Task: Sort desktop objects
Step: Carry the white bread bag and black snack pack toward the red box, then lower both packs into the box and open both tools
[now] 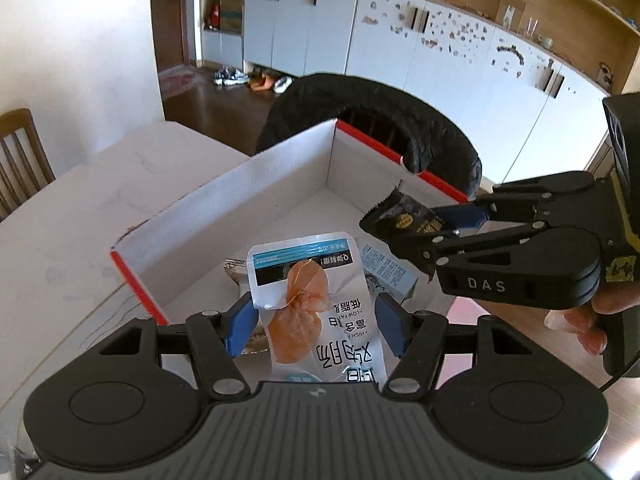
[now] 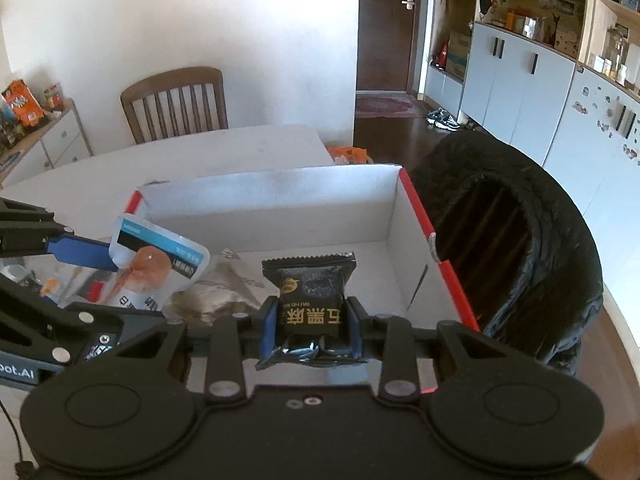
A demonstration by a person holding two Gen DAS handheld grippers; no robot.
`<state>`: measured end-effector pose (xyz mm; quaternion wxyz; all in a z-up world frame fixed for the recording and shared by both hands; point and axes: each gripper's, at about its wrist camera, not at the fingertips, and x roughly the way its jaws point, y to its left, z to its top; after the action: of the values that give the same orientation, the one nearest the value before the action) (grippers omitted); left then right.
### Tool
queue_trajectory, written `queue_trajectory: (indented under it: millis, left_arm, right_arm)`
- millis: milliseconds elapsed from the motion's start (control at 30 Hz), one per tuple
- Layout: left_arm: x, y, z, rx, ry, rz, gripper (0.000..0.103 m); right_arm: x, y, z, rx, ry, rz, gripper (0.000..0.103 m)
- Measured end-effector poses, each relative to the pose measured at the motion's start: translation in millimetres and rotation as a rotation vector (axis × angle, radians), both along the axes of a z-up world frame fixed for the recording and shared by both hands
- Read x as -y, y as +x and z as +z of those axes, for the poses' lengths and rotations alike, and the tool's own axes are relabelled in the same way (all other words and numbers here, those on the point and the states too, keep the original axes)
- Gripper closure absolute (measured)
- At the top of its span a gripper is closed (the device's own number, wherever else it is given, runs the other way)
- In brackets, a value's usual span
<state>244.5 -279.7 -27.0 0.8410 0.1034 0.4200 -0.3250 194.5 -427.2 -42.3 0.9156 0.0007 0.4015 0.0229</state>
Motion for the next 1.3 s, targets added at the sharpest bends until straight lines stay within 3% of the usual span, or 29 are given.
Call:
queue_trajectory:
  millis: [200, 533, 800, 1300]
  left_arm:
    - [12.5, 16.7, -13.2, -0.049, 0.026, 0.008, 0.040]
    - [38.7, 28.6, -30.5, -0.057, 0.092, -0.034, 0.040]
    - [46.1, 36.5, -45.3, -0.105, 0.107, -0.039, 0.040]
    - [51.3, 39.5, -59.2, -0.145, 0.163, -0.068, 0.039]
  right_arm:
    - [7.0, 21.4, -10.2, -0.033, -0.006, 0.002, 0.070]
    - [9.4, 64.9, -26.2, -0.095, -0.033, 0.020, 0.070]
    - [6.4, 96.9, -48.7, -0.192, -0.064, 0.028, 0.070]
    - [-3.9, 115.1, -71.3, -0.298, -0.099, 0.057, 0.070]
